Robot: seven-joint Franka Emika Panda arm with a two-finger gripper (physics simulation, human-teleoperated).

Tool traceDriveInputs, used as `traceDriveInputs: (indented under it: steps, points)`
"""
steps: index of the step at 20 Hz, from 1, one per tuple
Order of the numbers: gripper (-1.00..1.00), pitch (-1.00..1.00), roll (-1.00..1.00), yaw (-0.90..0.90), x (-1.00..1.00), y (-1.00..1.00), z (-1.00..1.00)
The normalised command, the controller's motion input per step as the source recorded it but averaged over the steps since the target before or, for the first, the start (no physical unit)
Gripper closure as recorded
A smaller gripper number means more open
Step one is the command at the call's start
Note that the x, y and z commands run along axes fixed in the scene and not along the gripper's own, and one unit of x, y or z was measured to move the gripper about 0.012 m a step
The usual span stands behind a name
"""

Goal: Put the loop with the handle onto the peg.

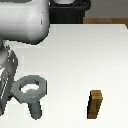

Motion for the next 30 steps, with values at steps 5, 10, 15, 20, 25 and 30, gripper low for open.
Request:
traceDriveInputs:
  steps: [5, 10, 15, 20, 25, 30]
  points:
    - [1.0, 0.0, 0.0, 0.0, 0.0, 0.0, -0.2]
    - [1.0, 0.0, 0.0, 0.0, 0.2, 0.0, -0.4]
    - [1.0, 0.0, 0.0, 0.0, 0.0, 0.0, -0.4]
    - [1.0, 0.0, 0.0, 0.0, 0.0, 0.0, -0.2]
    - [1.0, 0.0, 0.0, 0.0, 0.0, 0.0, 0.0]
    - [-1.0, 0.0, 0.0, 0.0, 0.0, 0.0, 0.0]
